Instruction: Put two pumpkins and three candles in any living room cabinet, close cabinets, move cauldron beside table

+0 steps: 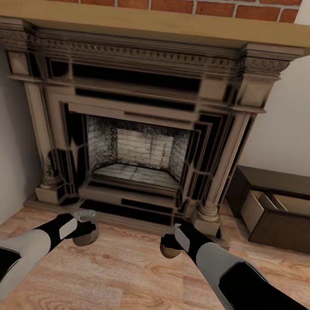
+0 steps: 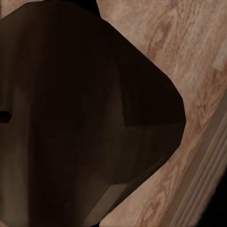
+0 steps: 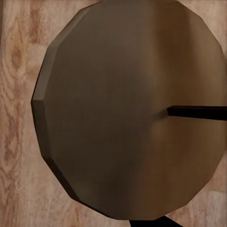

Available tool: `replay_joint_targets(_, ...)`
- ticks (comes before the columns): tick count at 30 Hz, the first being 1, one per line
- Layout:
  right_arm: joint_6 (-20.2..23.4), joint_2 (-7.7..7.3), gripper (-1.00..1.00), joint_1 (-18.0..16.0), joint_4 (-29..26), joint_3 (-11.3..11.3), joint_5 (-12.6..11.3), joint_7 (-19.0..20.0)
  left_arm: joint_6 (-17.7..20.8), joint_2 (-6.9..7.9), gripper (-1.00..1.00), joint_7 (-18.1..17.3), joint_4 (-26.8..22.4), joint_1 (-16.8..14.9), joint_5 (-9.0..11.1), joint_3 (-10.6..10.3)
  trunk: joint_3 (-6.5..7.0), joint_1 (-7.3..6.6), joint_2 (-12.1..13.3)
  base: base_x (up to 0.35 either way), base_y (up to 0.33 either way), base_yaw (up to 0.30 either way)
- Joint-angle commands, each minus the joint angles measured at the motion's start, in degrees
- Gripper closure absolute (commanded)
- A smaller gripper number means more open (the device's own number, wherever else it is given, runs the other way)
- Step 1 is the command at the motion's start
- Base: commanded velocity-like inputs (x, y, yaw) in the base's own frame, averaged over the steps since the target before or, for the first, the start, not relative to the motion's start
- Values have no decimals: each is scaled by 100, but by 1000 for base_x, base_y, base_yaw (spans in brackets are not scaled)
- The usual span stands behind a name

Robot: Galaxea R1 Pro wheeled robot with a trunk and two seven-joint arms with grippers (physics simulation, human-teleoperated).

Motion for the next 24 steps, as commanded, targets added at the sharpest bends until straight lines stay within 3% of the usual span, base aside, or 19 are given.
replay_joint_targets(1,24,0,100,-2,-12,38,-59,-41,32,3,100,37,-12,-1,62,-40,-15,-2,-3,0,0,0)
replay_joint_targets(6,24,-2,100,-2,-13,31,-59,-47,32,3,100,38,6,-1,60,-40,-61,-2,-3,0,-11,0)
replay_joint_targets(11,24,-2,100,-2,-9,29,-59,-47,32,-24,100,46,23,-1,59,-40,-73,-2,-3,-21,-227,-7)
replay_joint_targets(24,32,-2,100,-2,-12,29,-64,-41,32,-83,100,56,67,-1,58,-40,-74,-2,-3,-129,-279,-265)
